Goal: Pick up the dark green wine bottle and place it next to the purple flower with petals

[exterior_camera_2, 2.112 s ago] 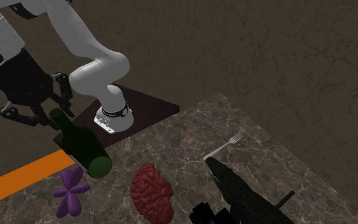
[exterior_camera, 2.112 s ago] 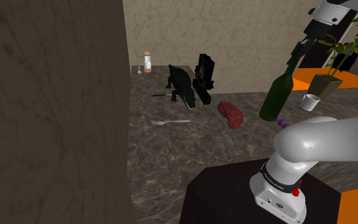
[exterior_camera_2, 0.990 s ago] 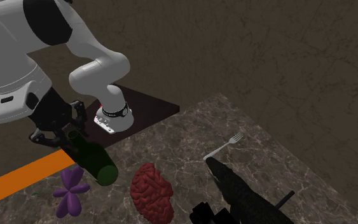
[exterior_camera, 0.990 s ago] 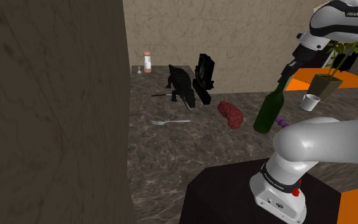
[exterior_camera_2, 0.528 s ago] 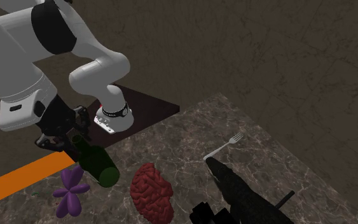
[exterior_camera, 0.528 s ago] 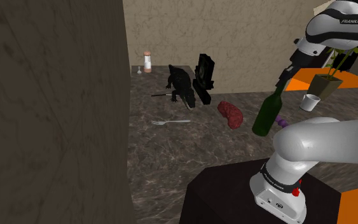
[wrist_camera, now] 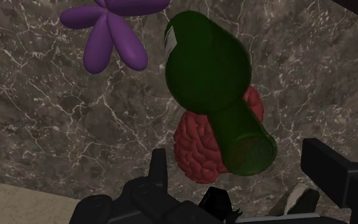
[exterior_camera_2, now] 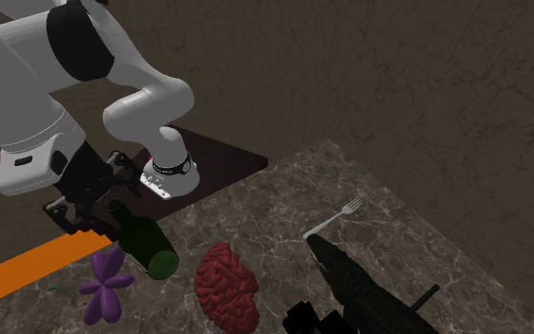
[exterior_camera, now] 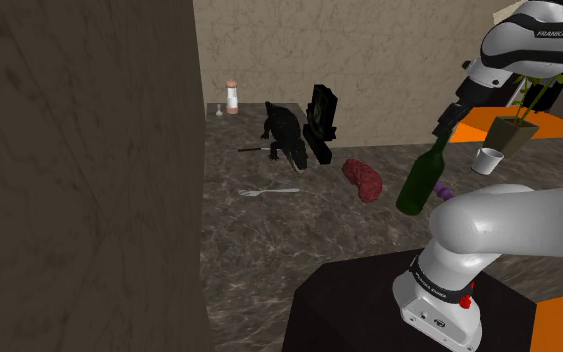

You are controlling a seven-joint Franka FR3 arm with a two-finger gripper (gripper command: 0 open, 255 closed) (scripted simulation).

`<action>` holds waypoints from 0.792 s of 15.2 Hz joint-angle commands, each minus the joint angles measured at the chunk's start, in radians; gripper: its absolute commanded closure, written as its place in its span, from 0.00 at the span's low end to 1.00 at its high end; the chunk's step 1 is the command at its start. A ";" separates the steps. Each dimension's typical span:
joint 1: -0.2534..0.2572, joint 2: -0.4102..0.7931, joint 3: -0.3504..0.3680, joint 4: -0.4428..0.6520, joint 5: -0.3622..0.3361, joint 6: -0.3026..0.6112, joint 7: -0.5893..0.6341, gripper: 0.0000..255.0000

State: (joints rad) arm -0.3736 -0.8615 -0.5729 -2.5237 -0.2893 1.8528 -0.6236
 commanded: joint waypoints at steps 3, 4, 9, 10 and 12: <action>0.003 -0.006 0.018 0.062 0.014 -0.068 -0.003 0.00; 0.005 -0.007 0.027 0.094 0.021 -0.101 -0.005 0.00; 0.006 -0.006 0.033 0.121 0.026 -0.126 -0.006 0.00; 0.006 -0.006 0.033 0.121 0.026 -0.126 -0.006 0.00; 0.006 -0.006 0.033 0.121 0.026 -0.126 -0.006 0.00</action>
State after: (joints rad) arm -0.3675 -0.8674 -0.5399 -2.4033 -0.2635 1.7267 -0.6298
